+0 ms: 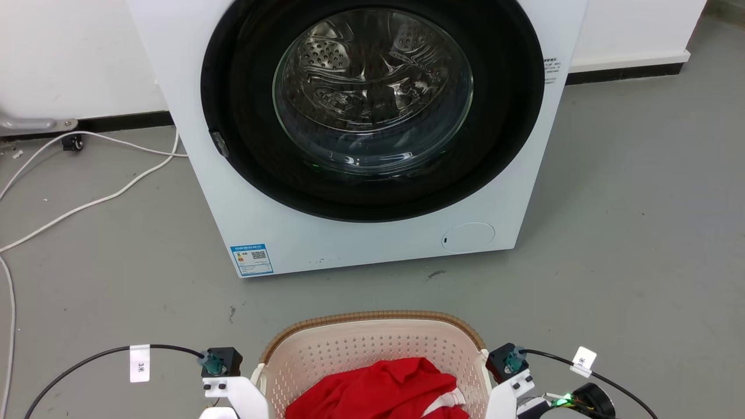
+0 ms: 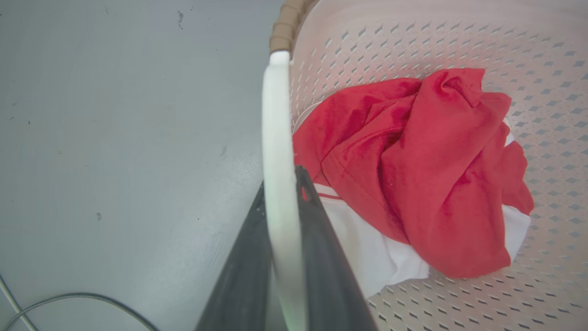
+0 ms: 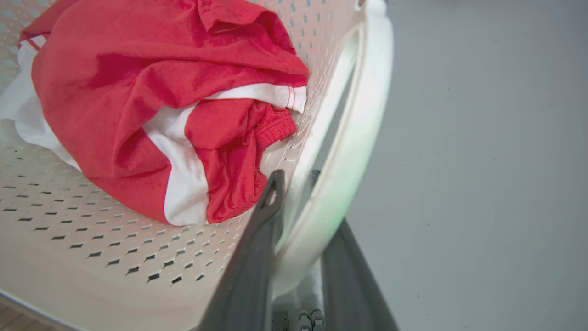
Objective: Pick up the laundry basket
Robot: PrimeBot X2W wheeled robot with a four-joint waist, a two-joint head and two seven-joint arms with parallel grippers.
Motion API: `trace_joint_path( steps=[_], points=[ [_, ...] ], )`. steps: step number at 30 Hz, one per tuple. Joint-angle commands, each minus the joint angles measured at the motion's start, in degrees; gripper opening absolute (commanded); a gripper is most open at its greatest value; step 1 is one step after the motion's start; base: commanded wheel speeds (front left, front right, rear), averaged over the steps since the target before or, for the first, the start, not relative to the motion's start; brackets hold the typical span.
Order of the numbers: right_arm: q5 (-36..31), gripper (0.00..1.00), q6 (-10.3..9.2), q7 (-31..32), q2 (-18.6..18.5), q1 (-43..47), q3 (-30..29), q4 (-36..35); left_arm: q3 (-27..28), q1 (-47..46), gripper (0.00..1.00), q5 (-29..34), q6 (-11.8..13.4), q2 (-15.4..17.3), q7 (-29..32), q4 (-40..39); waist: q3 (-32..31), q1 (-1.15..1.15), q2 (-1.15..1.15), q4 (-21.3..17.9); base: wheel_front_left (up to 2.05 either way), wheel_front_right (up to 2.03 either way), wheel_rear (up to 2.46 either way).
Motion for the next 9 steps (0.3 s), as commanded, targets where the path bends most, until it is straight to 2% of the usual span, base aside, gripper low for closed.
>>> trace_joint_path(
  steps=[1,9],
  points=[
    [0.0,0.0,0.75,-0.3,0.3,-0.5,0.4,-0.1,-0.2,-0.9,0.0,0.0,0.0,0.5,-0.3,-0.1,0.0,0.0,0.0,0.0,0.0,0.0,0.0],
    [0.1,0.0,0.75,-0.3,0.3,-0.3,0.6,0.0,-0.5,-1.0,0.0,-0.4,0.0,0.6,-0.3,-0.1,0.0,0.0,0.0,0.1,0.0,0.0,0.0]
  ],
)
